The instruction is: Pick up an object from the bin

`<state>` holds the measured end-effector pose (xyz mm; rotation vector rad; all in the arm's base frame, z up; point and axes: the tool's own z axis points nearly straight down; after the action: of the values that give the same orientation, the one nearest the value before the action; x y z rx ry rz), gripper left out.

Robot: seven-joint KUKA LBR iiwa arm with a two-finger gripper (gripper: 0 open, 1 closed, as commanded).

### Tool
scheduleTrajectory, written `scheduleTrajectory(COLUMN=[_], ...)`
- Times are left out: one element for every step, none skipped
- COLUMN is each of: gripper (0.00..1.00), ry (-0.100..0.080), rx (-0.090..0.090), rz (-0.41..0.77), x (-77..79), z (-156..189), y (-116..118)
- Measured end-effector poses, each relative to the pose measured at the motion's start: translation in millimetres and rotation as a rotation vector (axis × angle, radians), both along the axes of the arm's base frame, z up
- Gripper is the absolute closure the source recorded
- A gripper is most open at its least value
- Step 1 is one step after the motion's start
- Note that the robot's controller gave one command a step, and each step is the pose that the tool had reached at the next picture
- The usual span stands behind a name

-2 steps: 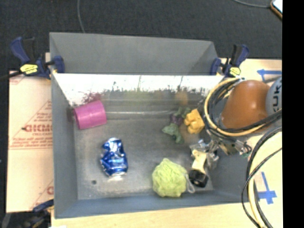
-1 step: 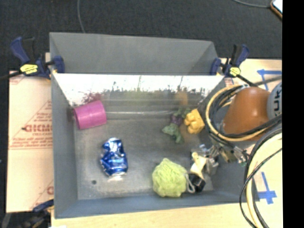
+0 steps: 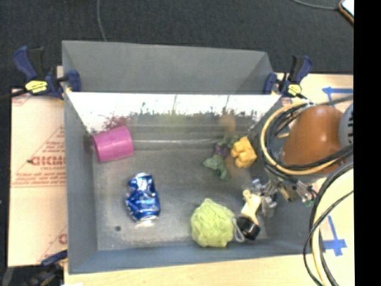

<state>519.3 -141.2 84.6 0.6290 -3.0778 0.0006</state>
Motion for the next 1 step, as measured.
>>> scheduleTrajectory(gripper=[1.00], ry=[0.007], rx=[0.002], rz=[0.001], x=[-1.5], z=[26.4], y=[0.7])
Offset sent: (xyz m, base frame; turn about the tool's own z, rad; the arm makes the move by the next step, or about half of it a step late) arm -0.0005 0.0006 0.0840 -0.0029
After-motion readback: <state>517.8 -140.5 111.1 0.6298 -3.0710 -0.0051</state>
